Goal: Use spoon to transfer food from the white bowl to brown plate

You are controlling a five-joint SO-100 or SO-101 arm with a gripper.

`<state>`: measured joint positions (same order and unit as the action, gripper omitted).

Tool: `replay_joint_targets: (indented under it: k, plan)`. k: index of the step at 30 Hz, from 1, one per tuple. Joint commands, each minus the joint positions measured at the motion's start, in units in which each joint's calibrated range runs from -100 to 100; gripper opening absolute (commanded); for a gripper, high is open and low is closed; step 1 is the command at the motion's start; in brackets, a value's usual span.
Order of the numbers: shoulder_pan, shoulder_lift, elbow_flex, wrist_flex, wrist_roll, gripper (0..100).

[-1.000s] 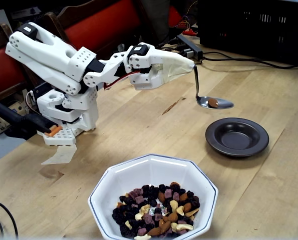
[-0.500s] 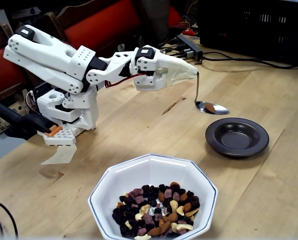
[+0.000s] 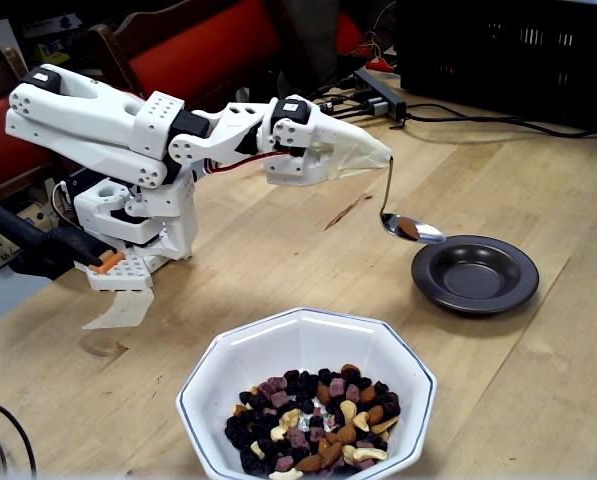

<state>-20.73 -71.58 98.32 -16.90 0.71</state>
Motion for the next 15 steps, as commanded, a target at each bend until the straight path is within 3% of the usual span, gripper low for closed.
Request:
replay_joint_targets:
  k: [1, 15]
  plan:
    - [-0.3, -0.4, -0.1, -0.2, 0.2, 2]
    - [-0.1, -0.4, -0.4, -0.7, 0.2, 2]
